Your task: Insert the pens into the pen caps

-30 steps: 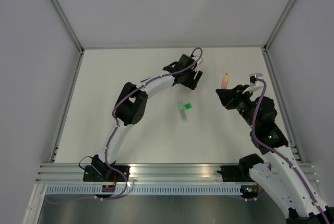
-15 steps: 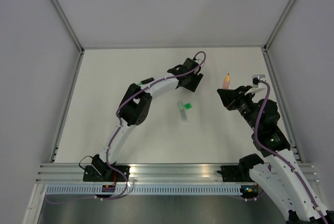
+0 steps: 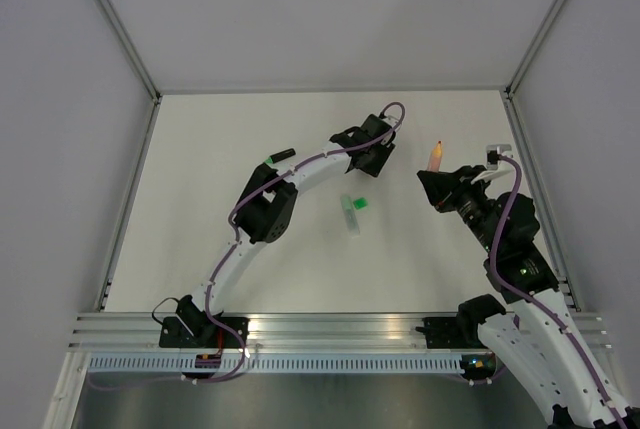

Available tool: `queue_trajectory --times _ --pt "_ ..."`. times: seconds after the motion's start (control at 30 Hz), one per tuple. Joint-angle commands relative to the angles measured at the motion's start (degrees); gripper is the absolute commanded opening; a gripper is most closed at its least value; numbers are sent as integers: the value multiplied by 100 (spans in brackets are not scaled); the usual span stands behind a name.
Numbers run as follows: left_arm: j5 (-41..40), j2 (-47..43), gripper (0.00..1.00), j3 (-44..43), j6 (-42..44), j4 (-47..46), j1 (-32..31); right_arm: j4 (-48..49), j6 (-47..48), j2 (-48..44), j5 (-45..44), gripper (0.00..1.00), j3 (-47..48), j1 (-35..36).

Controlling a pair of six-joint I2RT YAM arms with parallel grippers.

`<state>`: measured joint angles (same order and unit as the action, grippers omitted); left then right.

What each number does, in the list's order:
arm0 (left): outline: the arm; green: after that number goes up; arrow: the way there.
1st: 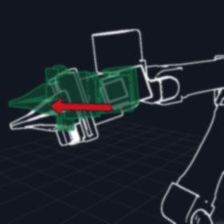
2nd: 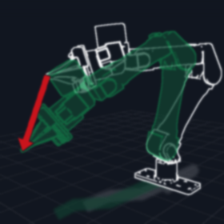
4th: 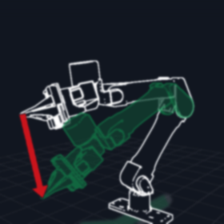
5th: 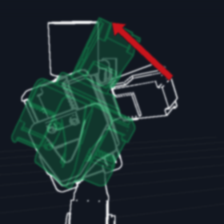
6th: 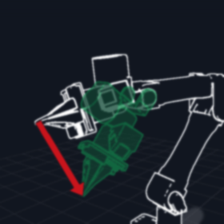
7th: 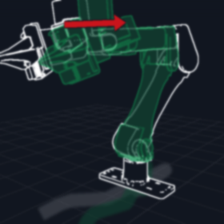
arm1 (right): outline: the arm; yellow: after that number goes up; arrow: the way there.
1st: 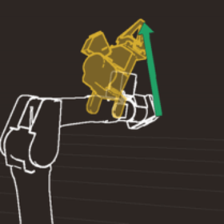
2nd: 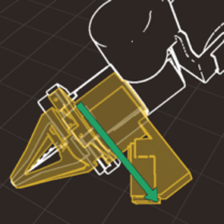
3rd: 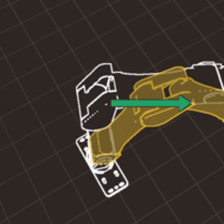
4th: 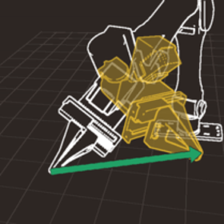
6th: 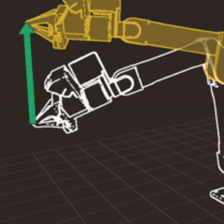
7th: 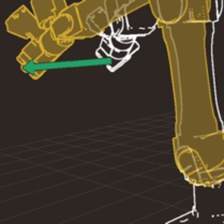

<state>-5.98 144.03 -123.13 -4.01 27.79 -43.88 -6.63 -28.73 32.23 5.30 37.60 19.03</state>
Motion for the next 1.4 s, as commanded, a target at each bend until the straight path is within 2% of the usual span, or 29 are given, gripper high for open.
queue_trajectory --times 0.0,0.13,0.17,0.4,0.53,0.8,0.87,1.07,1.13,1.2,1.27,1.37 --pt "-158 196 50 -264 58 218 -7 92 25 -94 41 0 19 5" --pt "-132 196 36 -264 50 244 -7 92 26 -85 32 0 10 5" --pt "-140 196 26 -255 41 244 -7 101 25 -85 32 0 1 5" --pt "-202 135 3 -238 -73 341 -7 127 8 -68 59 0 -25 5" --pt "-176 -172 2 -45 -222 403 -7 154 43 -24 50 0 -43 5" --pt "517 -2527 2 1984 -925 -590 55 461 34 327 541 0 -165 5" --pt "711 -2931 2 2440 -1075 -730 63 618 52 415 910 0 -227 5" --pt "1730 -4741 2 3732 -1918 -1758 99 1935 -211 943 2499 0 -421 31" --pt "1855 -5435 2 4041 -2348 -2170 99 2060 -256 943 2494 0 -394 197" --pt "1715 -5840 2 4437 -2743 -2348 99 1912 -37 838 2082 0 -324 503" --pt "1705 -6324 2 4701 -2938 -2497 90 1605 243 934 1626 0 -149 742" --pt "1653 -6808 2 4886 -2939 -2445 99 1647 315 1215 1422 0 -43 1207"
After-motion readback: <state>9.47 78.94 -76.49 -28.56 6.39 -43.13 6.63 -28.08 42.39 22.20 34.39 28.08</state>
